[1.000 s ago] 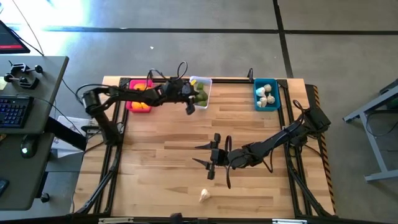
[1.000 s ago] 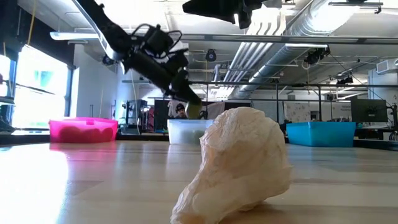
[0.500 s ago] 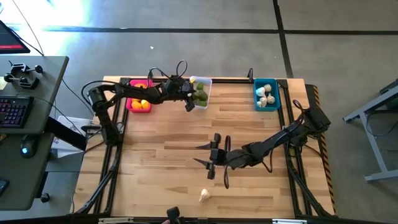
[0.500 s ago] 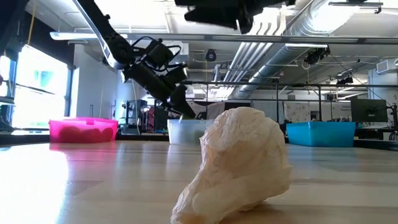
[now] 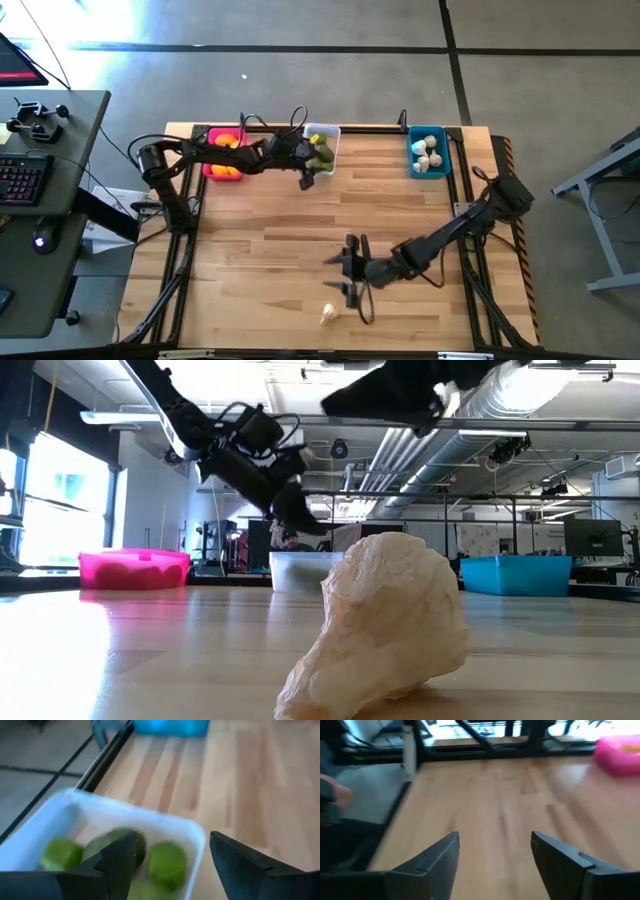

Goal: Sort produce into baskets
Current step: Put the garlic into the blue bin

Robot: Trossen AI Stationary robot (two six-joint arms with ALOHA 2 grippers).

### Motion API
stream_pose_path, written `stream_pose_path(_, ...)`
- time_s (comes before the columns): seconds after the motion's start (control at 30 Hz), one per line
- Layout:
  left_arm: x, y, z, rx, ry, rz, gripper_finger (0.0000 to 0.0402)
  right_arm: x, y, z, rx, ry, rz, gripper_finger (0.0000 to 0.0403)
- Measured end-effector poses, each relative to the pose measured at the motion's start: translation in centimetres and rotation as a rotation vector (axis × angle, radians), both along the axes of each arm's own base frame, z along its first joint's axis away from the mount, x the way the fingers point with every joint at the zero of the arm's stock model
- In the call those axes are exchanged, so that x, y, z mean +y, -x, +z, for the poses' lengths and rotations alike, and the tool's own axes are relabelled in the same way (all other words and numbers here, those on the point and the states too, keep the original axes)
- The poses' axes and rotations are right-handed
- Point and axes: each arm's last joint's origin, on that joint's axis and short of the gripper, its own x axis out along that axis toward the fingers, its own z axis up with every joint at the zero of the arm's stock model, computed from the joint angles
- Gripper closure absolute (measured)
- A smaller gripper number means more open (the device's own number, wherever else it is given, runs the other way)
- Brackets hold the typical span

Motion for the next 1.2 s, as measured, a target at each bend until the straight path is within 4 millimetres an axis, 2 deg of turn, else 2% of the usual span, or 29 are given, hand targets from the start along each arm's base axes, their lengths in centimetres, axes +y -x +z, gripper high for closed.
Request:
stream_pose_path(0.23, -1.9, -1.0, 0.6, -0.081, 0.043, -0.138, 0.0178, 2.9, 2.1, -1.1, 0.086, -0.102, -0.023, 0.0121)
stream_pose_path(0.6, -5.7, -2.3, 1.3, -0.21, 0.005, -0.319, 0.0195, 6.4, 2.9, -4.9, 0.129, -0.151, 0.059, 0.0118)
stream_pose_path(0.77, -6.8, -0.6, -0.2, -0.344, 0.002, -0.319, 0.0204, 6.6, 2.4, -6.5, 0.14, -0.158, 0.07, 0.0118)
stream_pose_path(0.97, -9.2, 1.5, -1.6, -0.382, 0.027, -0.361, 0.0209, 6.7, 0.8, -7.4, 0.159, -0.158, 0.09, 0.0118)
stream_pose_path(1.2, -11.9, 3.7, -1.3, -0.389, 0.013, -0.393, 0.021, 6.7, -0.8, -8.5, 0.218, -0.151, 0.138, 0.0126)
